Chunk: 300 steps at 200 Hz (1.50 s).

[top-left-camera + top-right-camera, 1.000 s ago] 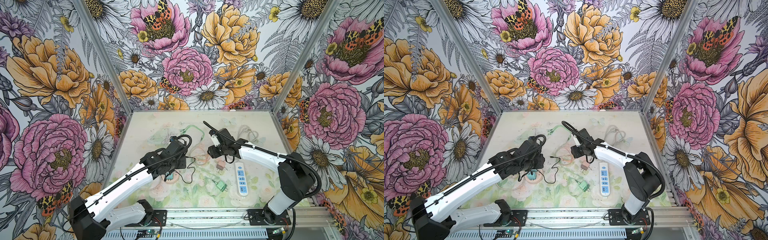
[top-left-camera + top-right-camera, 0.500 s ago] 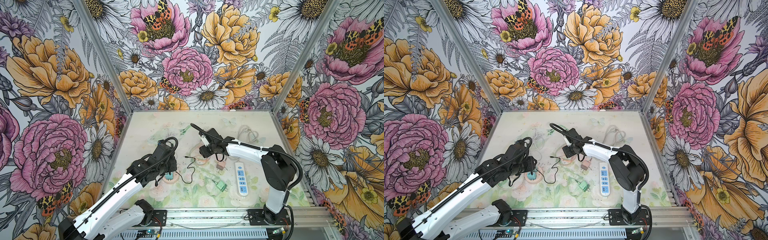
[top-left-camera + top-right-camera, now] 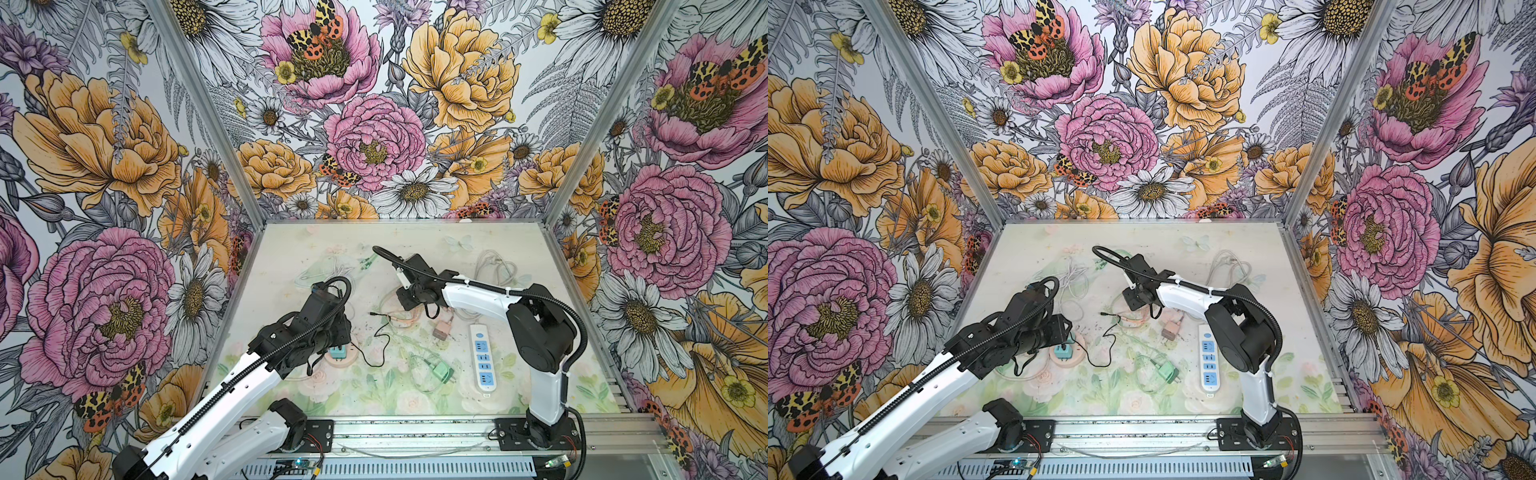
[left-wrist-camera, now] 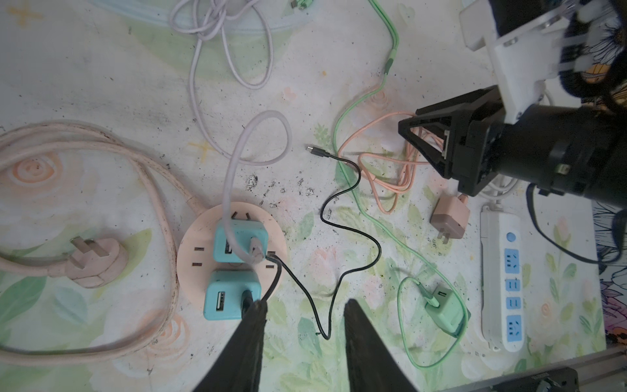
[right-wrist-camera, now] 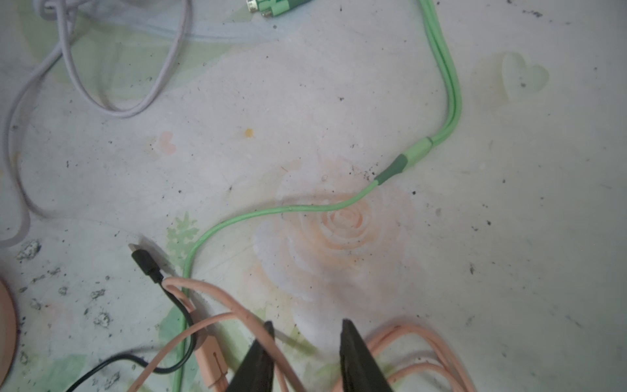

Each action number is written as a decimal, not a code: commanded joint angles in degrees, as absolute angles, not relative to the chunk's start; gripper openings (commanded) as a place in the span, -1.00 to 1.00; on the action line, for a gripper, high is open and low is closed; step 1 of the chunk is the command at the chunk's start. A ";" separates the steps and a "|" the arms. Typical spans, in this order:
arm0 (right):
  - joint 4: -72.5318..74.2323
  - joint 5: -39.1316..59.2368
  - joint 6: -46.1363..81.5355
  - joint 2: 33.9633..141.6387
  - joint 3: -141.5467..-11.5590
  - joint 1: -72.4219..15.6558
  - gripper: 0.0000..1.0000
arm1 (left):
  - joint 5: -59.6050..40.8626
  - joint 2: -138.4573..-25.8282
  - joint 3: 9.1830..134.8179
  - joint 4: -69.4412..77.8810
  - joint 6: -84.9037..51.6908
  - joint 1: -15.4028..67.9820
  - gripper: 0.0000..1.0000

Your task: Insert the plug

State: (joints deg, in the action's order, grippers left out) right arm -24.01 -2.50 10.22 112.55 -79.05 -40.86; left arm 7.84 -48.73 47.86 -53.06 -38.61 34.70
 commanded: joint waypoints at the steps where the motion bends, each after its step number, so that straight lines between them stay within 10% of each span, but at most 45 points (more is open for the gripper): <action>1: -23.66 -5.66 8.78 112.95 -81.46 -41.13 -0.94 | 6.34 -47.23 46.72 -51.97 -38.25 33.71 -0.18; 124: -23.50 -19.00 4.74 104.13 -83.46 -30.51 -1.00 | 5.62 -45.42 45.33 -52.02 -39.46 33.05 -0.18; 300: -23.51 -19.52 11.50 124.74 -107.45 -17.98 -1.00 | 5.94 -53.79 45.29 -47.73 -42.01 37.43 -0.21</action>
State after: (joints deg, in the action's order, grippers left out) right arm -24.62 -21.04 10.17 122.63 -101.62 -18.46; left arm 6.28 -51.88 44.45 -50.19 -40.82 36.10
